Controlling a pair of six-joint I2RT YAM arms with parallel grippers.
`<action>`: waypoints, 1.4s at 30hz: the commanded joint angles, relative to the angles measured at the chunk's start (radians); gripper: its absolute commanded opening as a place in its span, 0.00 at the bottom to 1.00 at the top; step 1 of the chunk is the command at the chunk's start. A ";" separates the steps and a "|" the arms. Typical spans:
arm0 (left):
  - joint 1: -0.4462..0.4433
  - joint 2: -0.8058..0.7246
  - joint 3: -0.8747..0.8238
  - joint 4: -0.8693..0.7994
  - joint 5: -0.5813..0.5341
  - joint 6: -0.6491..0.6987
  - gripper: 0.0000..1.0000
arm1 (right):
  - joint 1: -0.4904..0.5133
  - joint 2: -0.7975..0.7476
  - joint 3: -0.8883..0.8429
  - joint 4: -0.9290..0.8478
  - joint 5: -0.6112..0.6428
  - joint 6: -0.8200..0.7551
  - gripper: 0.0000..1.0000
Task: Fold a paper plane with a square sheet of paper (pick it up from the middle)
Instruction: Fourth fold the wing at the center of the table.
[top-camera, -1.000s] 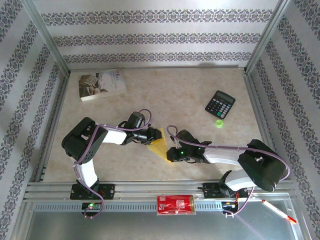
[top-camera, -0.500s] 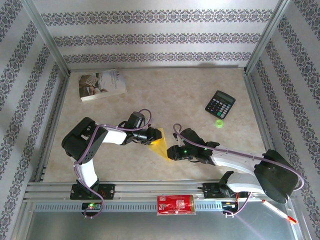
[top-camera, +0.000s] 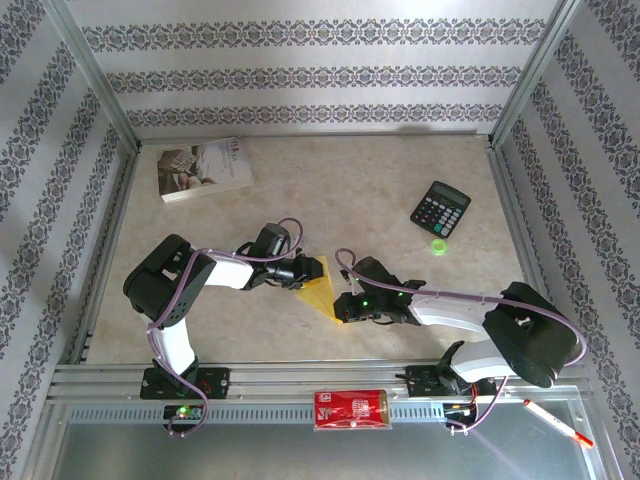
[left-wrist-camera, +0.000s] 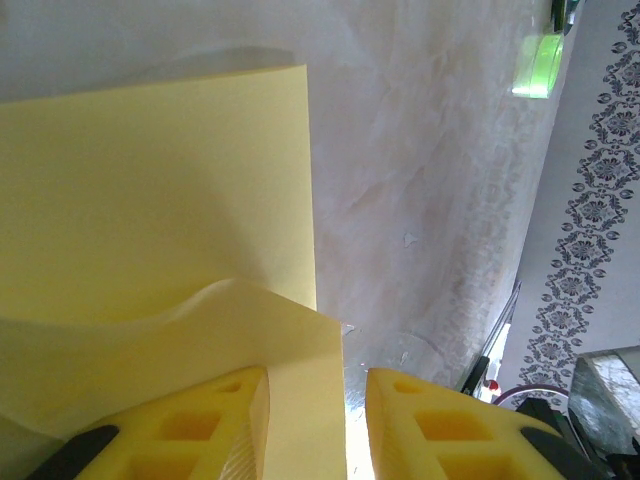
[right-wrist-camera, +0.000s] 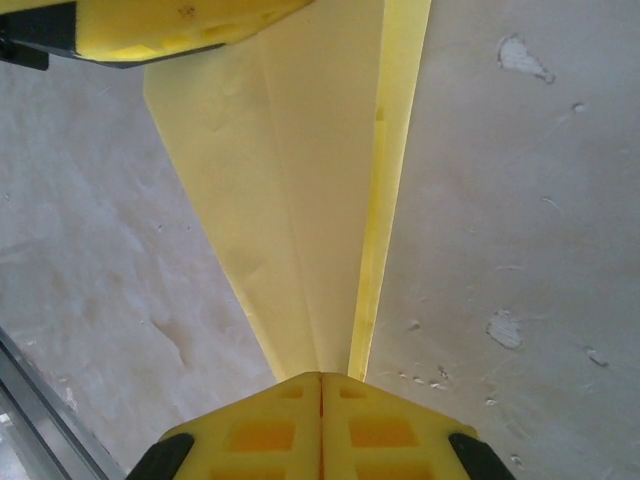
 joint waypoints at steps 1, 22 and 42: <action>0.001 0.038 -0.004 -0.068 -0.035 0.028 0.31 | 0.010 0.022 0.013 0.045 -0.015 0.000 0.06; 0.002 0.037 -0.006 -0.073 -0.036 0.033 0.31 | 0.071 0.079 -0.035 0.079 0.031 0.043 0.04; 0.013 0.054 0.018 -0.207 -0.113 0.109 0.31 | 0.119 0.010 -0.108 -0.025 0.026 0.061 0.02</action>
